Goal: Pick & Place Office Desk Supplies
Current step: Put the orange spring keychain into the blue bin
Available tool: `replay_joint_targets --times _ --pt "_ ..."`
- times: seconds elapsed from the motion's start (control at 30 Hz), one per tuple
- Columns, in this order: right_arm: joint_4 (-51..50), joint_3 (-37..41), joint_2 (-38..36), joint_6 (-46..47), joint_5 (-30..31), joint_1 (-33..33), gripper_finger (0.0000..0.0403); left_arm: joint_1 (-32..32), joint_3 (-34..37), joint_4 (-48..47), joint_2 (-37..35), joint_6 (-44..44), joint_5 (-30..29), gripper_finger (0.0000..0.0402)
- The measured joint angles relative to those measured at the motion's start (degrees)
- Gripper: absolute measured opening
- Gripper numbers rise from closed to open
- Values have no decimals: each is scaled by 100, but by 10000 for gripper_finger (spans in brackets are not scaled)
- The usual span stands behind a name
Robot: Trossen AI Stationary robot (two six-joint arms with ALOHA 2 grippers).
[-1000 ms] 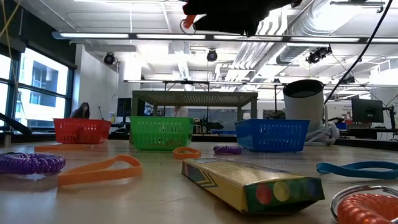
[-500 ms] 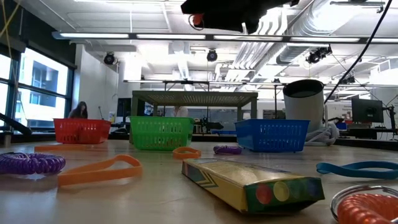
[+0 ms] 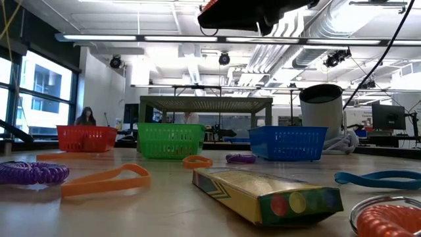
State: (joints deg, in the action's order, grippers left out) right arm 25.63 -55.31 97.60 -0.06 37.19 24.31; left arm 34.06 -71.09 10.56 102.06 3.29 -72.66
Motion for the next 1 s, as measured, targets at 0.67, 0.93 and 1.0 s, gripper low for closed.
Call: replay_joint_targets --times 0.67,0.93,1.0 --pt "-80 2 0 -115 2 90 10 21 0 -3 -11 -484 757 69" --pt "-408 4 -2 32 96 86 10 47 0 18 -11 -192 883 163" --pt "-640 4 -20 119 263 122 10 93 0 18 -11 -195 795 179"
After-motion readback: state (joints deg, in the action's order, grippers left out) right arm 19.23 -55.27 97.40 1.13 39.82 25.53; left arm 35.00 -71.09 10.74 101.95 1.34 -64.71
